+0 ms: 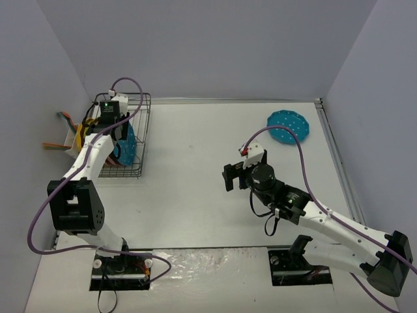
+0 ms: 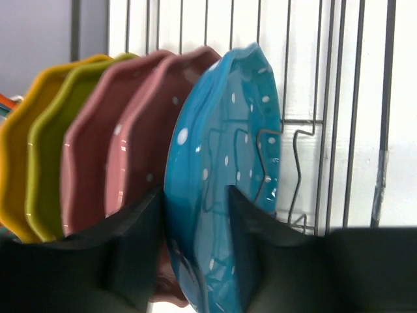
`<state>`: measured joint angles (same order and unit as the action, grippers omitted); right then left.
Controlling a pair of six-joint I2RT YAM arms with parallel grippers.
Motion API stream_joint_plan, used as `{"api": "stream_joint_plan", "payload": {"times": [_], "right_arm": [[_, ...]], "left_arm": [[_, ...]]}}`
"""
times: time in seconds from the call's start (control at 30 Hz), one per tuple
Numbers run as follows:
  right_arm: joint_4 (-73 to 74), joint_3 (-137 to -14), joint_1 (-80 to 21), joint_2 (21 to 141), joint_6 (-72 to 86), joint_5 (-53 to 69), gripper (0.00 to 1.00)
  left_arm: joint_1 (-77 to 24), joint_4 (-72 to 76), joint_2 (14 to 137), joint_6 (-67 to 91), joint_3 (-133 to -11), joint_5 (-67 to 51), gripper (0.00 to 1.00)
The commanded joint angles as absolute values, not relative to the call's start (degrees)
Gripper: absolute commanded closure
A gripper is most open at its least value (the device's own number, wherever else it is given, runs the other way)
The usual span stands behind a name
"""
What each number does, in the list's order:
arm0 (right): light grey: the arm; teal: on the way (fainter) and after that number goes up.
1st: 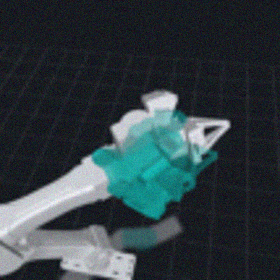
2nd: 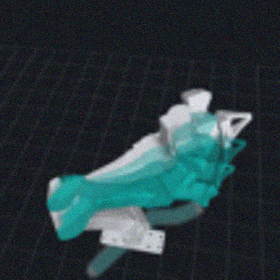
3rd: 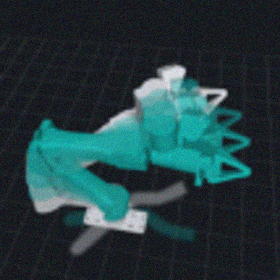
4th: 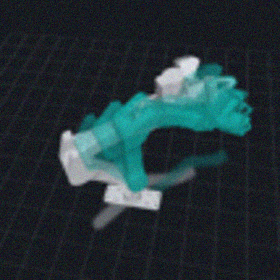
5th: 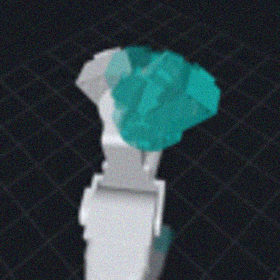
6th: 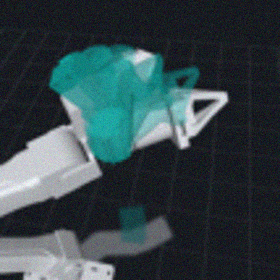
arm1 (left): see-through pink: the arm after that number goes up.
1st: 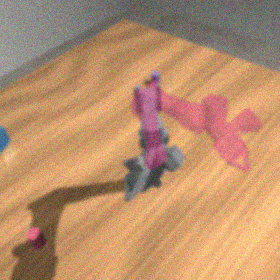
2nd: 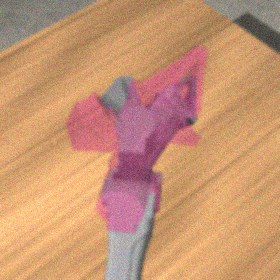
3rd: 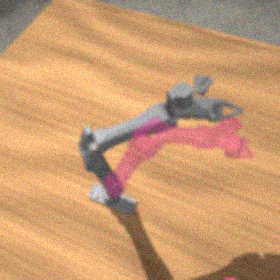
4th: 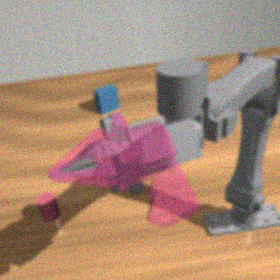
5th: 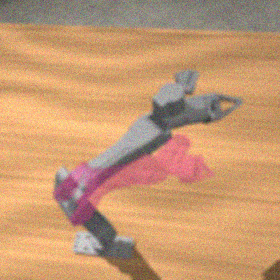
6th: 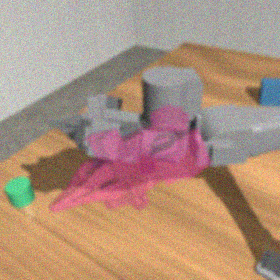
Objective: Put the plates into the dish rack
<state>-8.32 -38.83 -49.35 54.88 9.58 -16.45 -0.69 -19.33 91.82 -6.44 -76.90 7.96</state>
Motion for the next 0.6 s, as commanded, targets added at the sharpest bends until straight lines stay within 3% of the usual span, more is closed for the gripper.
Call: {"api": "stream_joint_plan", "payload": {"times": [0.0,0.1,0.4,0.57], "right_arm": [[-11.3,-39.7,-48.2,56.0,10.7,-16.1,0.00],[-11.2,-40.7,-47.2,56.9,11.2,-15.8,0.00],[-8.9,-45.1,-37.9,61.6,17.4,-20.6,0.00],[-8.2,-50.1,-23.2,69.2,16.4,-15.5,0.00]], "left_arm": [[-0.4,-13.3,86.2,-5.8,-78.7,7.3,0.48],[-0.4,-14.6,84.0,-4.2,-79.0,7.0,0.32],[-0.3,-16.9,74.8,4.1,-78.7,0.5,0.19],[-0.3,-20.0,67.6,8.0,-75.4,-3.9,0.08]]}}
